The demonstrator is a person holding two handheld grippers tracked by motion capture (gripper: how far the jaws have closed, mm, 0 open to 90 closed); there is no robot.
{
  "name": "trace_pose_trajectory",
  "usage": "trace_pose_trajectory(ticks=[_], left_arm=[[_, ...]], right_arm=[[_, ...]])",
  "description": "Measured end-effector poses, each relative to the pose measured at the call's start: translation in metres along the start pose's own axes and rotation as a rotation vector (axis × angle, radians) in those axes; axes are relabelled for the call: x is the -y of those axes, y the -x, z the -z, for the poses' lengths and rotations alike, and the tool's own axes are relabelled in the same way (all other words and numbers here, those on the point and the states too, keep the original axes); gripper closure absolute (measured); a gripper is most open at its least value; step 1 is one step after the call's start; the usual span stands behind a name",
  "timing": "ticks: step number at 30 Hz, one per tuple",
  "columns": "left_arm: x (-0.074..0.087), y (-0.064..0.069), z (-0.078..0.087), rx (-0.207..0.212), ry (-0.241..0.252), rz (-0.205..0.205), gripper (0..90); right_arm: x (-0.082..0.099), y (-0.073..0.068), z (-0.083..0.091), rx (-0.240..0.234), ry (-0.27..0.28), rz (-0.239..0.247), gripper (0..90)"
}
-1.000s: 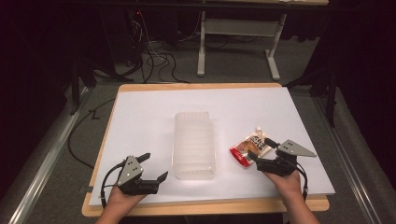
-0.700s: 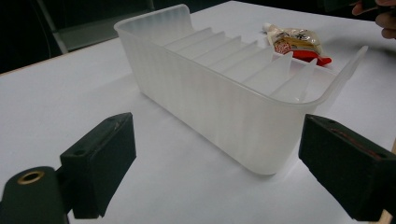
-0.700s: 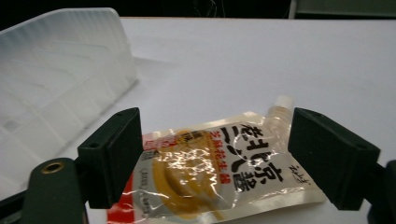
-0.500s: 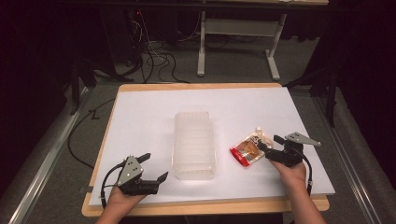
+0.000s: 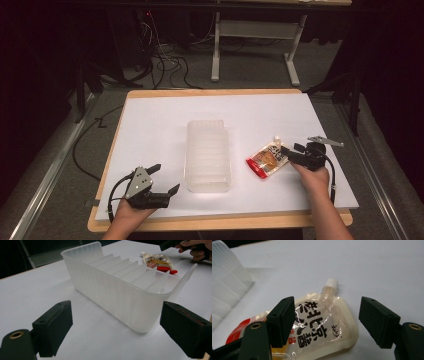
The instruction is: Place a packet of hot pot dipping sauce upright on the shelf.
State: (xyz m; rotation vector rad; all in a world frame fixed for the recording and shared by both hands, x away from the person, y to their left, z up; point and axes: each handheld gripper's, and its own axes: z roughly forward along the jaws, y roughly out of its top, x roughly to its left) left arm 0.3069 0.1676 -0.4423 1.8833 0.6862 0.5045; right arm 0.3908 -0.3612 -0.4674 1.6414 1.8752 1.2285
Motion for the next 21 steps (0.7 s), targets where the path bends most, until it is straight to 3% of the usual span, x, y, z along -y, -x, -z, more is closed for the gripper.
trace_pose_trajectory(ticks=[4,14,21], left_arm=[[0.0001,-0.0007,0.0011,-0.001,0.005,0.002,11.7],[-0.0002,0.0002,0.0006,0.003,0.001,-0.004,11.7],[-0.0001,0.0001,0.0005,0.006,-0.002,-0.003,11.7]], right_arm=[[0.0017,0.0001,-0.0070,0.008,-0.055,-0.009,30.9],[0.0055,0.0094,-0.0069,0.016,-0.099,-0.063,32.9],[0.0066,0.0079,-0.0079,-0.044,-0.111,-0.077,43.0]])
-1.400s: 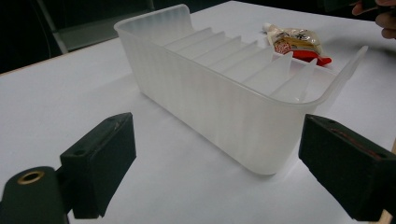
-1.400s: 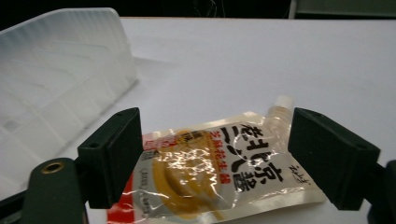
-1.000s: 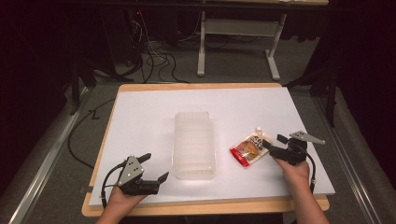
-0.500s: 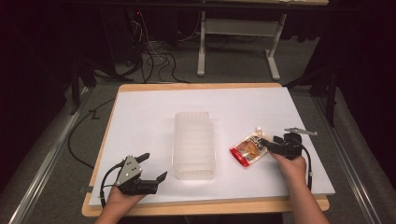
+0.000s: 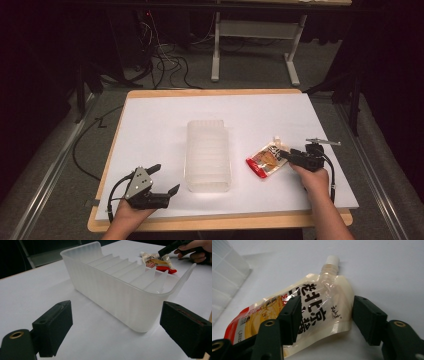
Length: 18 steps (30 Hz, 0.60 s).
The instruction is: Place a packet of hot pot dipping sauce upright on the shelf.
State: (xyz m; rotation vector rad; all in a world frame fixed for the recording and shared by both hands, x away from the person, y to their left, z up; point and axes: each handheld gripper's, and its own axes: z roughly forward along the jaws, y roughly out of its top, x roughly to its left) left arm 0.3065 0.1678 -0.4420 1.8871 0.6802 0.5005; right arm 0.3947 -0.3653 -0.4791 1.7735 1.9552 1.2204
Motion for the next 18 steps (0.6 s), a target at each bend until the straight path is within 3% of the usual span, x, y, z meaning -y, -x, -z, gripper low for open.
trace_pose_trajectory(ticks=[1,2,5,6,8,11,18], left_arm=[[0.000,0.000,0.000,0.000,0.000,0.000,11.7],[0.000,0.000,0.000,0.000,0.001,0.000,11.7],[0.000,0.000,0.001,-0.001,0.001,-0.002,11.7],[0.000,0.000,0.001,-0.003,0.003,-0.002,11.7],[0.000,0.000,0.001,-0.003,0.004,0.001,11.7],[0.000,-0.001,0.000,-0.002,0.004,-0.001,11.7],[0.000,0.000,0.000,-0.003,0.006,0.001,11.7]], right_arm=[[0.000,0.000,0.000,0.000,0.000,0.000,43.0],[0.001,-0.002,-0.001,-0.004,-0.006,0.009,51.3],[0.001,-0.003,-0.001,-0.015,-0.017,0.009,57.7],[0.001,-0.003,-0.001,-0.012,-0.016,0.018,66.7],[0.002,-0.003,-0.001,-0.019,-0.014,0.016,68.7],[0.002,-0.003,0.003,-0.046,0.001,0.011,81.6],[0.002,-0.014,0.009,-0.068,0.050,0.081,88.8]])
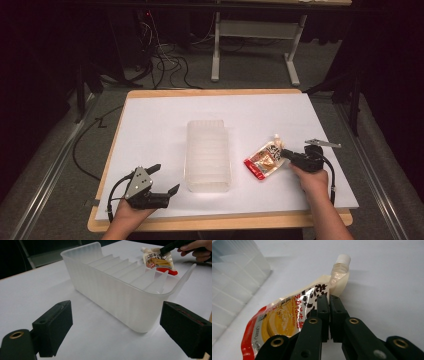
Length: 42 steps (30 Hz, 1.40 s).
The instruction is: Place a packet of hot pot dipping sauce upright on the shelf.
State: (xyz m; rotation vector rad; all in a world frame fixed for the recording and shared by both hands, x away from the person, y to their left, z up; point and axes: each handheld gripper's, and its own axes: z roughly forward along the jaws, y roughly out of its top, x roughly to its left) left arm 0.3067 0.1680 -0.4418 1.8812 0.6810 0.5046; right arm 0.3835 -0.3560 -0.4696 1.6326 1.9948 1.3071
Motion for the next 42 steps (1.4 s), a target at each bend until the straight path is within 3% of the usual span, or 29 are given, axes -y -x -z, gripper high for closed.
trace_pose_trajectory(ticks=[15,25,31,40,42], left_arm=[[-0.001,0.000,0.002,-0.001,0.005,-0.002,11.7],[-0.001,0.001,0.002,-0.001,0.005,-0.002,11.7],[-0.001,0.000,0.002,-0.002,0.005,-0.002,11.7],[-0.001,0.000,0.002,-0.002,0.006,-0.002,11.7],[-0.001,0.000,0.002,-0.002,0.004,-0.002,11.7]], right_arm=[[-0.002,-0.039,0.027,-0.048,0.159,0.142,89.8],[-0.003,-0.064,0.036,-0.084,0.239,0.207,90.0],[-0.004,-0.078,0.042,-0.125,0.273,0.235,90.0],[-0.007,-0.088,0.049,-0.142,0.303,0.275,90.0],[-0.009,-0.087,0.053,-0.132,0.335,0.265,90.0]])
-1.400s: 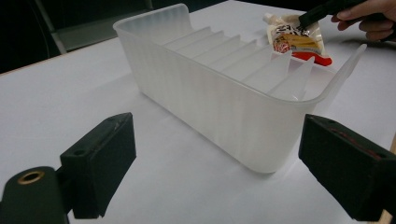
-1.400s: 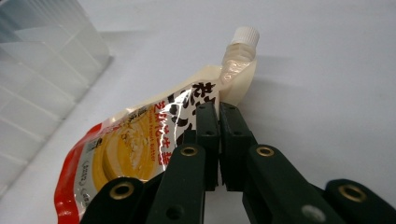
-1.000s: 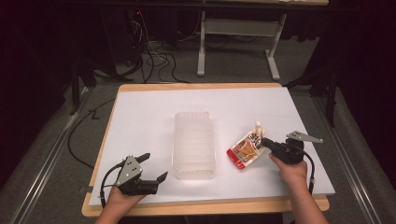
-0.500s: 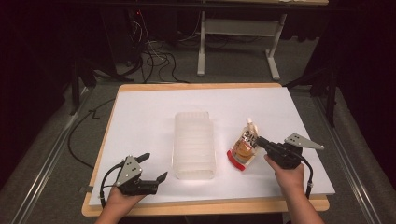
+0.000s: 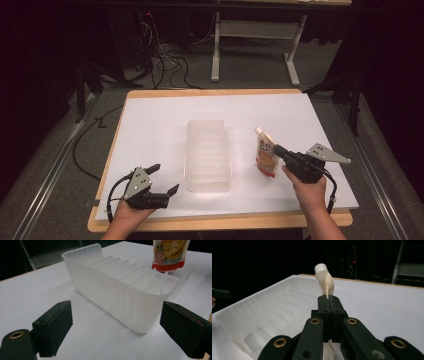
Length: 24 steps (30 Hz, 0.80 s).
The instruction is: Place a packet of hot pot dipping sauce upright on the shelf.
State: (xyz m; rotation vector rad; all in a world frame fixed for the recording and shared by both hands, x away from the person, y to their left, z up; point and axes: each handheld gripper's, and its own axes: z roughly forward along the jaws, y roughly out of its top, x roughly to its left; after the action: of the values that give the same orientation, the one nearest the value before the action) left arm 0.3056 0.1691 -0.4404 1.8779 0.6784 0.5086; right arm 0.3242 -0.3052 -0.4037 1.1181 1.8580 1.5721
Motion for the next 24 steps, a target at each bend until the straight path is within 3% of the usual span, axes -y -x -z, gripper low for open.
trace_pose_trajectory(ticks=[8,16,24], left_arm=[[0.000,0.000,-0.001,0.003,-0.003,0.000,11.7],[0.000,0.000,0.000,0.002,-0.002,0.000,11.7],[0.000,0.000,0.002,-0.001,0.004,-0.002,11.7]], right_arm=[[-0.004,0.012,0.011,0.099,0.085,0.021,90.0],[0.005,0.020,0.009,0.144,0.045,0.036,90.0],[0.013,0.016,0.025,0.162,0.005,0.065,89.1]])
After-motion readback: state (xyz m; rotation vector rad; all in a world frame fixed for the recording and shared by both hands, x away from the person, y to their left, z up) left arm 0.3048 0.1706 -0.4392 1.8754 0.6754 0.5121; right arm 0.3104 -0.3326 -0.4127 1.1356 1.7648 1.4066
